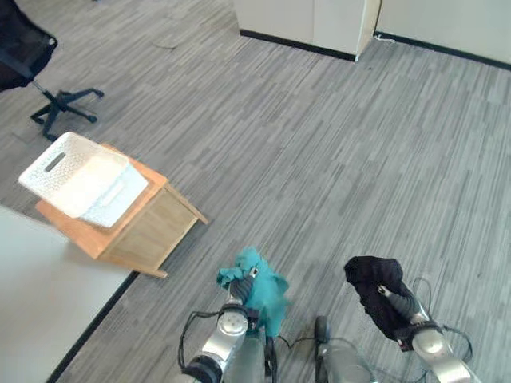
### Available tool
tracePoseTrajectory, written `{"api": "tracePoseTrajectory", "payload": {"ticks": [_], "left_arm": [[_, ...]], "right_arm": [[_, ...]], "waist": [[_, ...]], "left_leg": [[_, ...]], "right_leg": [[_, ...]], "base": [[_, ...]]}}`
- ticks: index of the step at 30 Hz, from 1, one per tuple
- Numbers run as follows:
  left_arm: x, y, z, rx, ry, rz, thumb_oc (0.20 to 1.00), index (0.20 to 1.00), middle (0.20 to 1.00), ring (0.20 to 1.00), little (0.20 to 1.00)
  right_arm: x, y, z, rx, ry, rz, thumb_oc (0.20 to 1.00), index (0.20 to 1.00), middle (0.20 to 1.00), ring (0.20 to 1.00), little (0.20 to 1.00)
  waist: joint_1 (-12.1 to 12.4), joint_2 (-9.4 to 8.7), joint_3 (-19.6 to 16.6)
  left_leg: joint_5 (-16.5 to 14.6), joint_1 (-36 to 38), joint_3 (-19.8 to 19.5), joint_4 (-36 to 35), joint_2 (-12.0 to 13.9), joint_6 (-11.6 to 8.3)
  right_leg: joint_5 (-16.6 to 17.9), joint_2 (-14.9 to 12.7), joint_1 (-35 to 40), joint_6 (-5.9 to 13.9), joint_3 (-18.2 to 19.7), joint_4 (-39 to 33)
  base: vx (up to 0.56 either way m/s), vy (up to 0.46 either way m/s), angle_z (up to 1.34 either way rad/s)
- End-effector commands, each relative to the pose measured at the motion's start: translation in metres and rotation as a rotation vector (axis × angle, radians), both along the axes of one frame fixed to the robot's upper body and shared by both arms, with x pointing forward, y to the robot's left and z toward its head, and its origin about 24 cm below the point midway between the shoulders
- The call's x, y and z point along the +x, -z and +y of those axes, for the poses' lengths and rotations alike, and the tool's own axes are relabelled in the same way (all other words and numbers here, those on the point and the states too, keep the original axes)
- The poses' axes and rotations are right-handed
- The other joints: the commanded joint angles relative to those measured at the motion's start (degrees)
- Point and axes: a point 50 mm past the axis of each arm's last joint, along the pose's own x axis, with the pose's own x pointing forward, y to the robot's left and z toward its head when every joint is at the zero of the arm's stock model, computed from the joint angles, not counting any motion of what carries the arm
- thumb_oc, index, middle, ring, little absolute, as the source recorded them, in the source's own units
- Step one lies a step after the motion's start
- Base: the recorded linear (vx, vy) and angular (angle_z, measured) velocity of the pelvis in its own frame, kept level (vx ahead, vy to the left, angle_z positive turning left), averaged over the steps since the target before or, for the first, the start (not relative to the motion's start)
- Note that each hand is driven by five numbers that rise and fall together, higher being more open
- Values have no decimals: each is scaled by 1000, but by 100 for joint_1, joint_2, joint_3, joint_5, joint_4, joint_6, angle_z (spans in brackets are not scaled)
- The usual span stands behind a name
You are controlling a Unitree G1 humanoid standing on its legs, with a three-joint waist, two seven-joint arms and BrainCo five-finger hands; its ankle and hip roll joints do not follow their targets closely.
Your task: Tidy up the quilt and then pick up the clothes from the bed and put them into the laundry hamper.
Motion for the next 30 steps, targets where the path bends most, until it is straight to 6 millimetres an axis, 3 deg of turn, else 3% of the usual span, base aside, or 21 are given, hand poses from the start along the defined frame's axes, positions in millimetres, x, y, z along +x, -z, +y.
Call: {"api": "tracePoseTrajectory", "payload": {"ticks": [1, 3, 4, 5, 6, 7, 9, 11, 14, 15, 17, 18, 19, 20, 21, 22, 24, 26, 27, 29, 30], "left_arm": [[15, -23, -11, -4, 31, -137, 200, 200, 200, 200, 200], [16, -22, -10, -6, 8, -127, 200, 200, 200, 200, 200], [9, -14, -7, -4, -11, -88, 200, 200, 200, 200, 200], [6, -11, -5, -9, -22, -74, 200, 200, 200, 200, 200], [6, -10, 16, 46, 61, -55, 200, 200, 200, 200, 200], [4, -18, 10, -1, 90, -89, 200, 200, 200, 200, 200], [-5, -25, 23, 40, 95, -123, 200, 200, 200, 200, 200], [-2, -28, 22, 75, 159, -127, 200, 200, 200, 200, 200], [-5, -29, 26, 84, 178, -124, 200, 200, 200, 200, 200], [-8, -29, 31, 86, 165, -122, 200, 200, 200, 200, 200], [-12, -28, 43, 100, 141, -109, 200, 200, 200, 200, 200], [-16, -24, 49, 112, 120, -91, 200, 200, 200, 200, 200], [-19, -24, 68, 139, 48, -85, 200, 200, 200, 200, 200], [-20, -24, 68, 139, 50, -84, 200, 200, 200, 200, 200], [-20, -29, 83, 161, -9, -98, 200, 200, 200, 200, 200], [-29, -24, 90, 160, -41, -68, 200, 200, 200, 200, 200], [-34, -18, 87, 133, -85, -47, 200, 200, 200, 200, 200], [-36, -19, 81, 104, -63, -52, 200, 200, 200, 200, 200], [-35, -21, 80, 112, -47, -60, 200, 200, 200, 200, 200], [-31, -23, 75, 110, -13, -69, 200, 200, 200, 200, 200], [-30, -23, 75, 111, -14, -70, 200, 200, 200, 200, 200]], "right_arm": [[19, -16, 10, -67, -88, -98, 200, 200, 200, 200, 200], [24, -13, 22, -42, -81, -90, 200, 200, 200, 200, 200], [24, -7, 33, -35, -106, -72, 200, 200, 200, 200, 200], [24, -3, 41, -13, -103, -63, 200, 200, 200, 200, 200], [24, -42, -126, -187, 233, 56, 200, 200, 200, 200, 200], [33, -33, -88, -112, 173, -40, 200, 200, 200, 200, 200], [42, -46, -93, -93, 204, -102, 200, 200, 200, 200, 200], [60, -65, -98, -93, 208, -162, 200, 200, 200, 200, 200], [59, -60, -104, -97, 248, -120, 200, 200, 200, 200, 200], [56, -57, -106, -96, 262, -106, 200, 200, 200, 200, 200], [52, -53, -113, -100, 310, -75, 200, 200, 200, 200, 200], [48, -50, -118, -98, 341, -48, 200, 200, 200, 200, 200], [42, -64, -120, -285, 205, -82, 200, 200, 200, 200, 200], [41, -63, -120, -286, 206, -80, 200, 200, 200, 200, 200], [15, -66, -68, -89, 98, -218, 200, 200, 200, 200, 200], [-1, -59, -61, -58, 81, -185, 200, 200, 200, 200, 200], [2, -71, -44, -66, -2, -251, 200, 200, 200, 200, 200], [8, -75, -35, -63, -60, -272, 200, 200, 200, 200, 200], [14, -75, -31, -49, -64, -288, 200, 200, 200, 200, 200], [23, -63, -23, -31, -99, -229, 200, 200, 200, 200, 200], [24, -63, -23, -31, -100, -230, 200, 200, 200, 200, 200]], "waist": [[356, 319, -233], [375, 328, -348], [524, 281, -397], [642, 158, -393], [925, -100, -583], [965, -25, -504], [799, 141, -482], [638, 243, -481], [367, 321, -480], [340, 283, -476], [300, 258, -476], [291, 286, -464], [191, 269, -396], [190, 263, -408], [-40, 188, -396], [-117, 167, -418], [-218, 185, -440], [-173, 88, -340], [-107, -19, -255], [120, -185, -171], [109, -186, -162]], "left_leg": [[654, 314, 1975, -2994, 254, 96], [698, 614, 2443, -3477, 274, 313], [652, 741, 2214, -3417, 7, 532], [511, 786, 1961, -3306, -273, 751], [428, 892, 1752, -3252, -377, 861], [353, 1066, 1583, -3243, -426, 928], [330, 1556, 1225, -3530, -335, 1032], [233, 1939, 826, -3789, -295, 998], [90, 2342, 173, -3953, -232, 751], [-22, 2484, -19, -3968, -204, 608], [-257, 2735, -336, -4003, 40, 333], [-402, 2945, -464, -3998, 180, 217], [-520, 3097, -540, -3921, 311, 101], [-515, 3086, -549, -3917, 302, 103], [-767, 3268, -634, -3699, 394, 23], [-713, 3303, -678, -3409, 463, -54], [-110, 2949, -768, -2320, 705, -204], [597, 2120, -655, -600, 978, -73], [684, 1756, -417, 41, 1112, 27], [202, 1164, 429, -36, 1173, 138], [192, 1165, 423, -27, 1171, 142]], "right_leg": [[-1328, 94, 954, 903, -466, 98], [-1508, 163, 1142, 1066, -832, 646], [-1302, 71, 1155, 1192, -910, 1202], [-891, -128, 995, 1562, -972, 2150], [-109, -323, 923, 1877, -1184, 2829], [364, -366, 708, 1877, -1201, 3519], [380, -518, -126, 1877, -1046, 4627], [169, -738, -551, 1858, -1017, 4544], [-145, -937, -1056, 1547, -935, 3347], [-214, -1110, -1131, 1469, -789, 2345], [159, -1398, -1052, 1533, -707, 482], [392, -1562, -1220, 1613, -633, 60], [570, -1696, -1329, 1738, -521, -121], [579, -1707, -1331, 1739, -527, -128], [521, -1742, -1351, 1772, -363, -66], [514, -1649, -1218, 1774, -208, 176], [466, -1461, -1188, 1646, -73, 607], [120, -1226, -919, 1238, -168, 720], [-56, -1089, -665, 1051, -277, 669], [-438, -861, -47, 897, -583, 493], [-441, -862, -37, 901, -591, 490]], "base": [[527, -38, 33], [824, -1, 78], [864, 106, 67], [910, -80, 43], [833, -162, 49], [815, -185, 69], [674, -86, 162], [632, -159, 229], [609, -306, 199], [624, -465, 201], [671, -547, 172], [746, -595, 163], [491, -384, 123], [556, -482, 153], [527, -436, 102], [707, -585, 122], [478, -505, 117], [359, -570, 37], [411, -630, -9], [476, -539, 2], [383, -302, 50]]}}
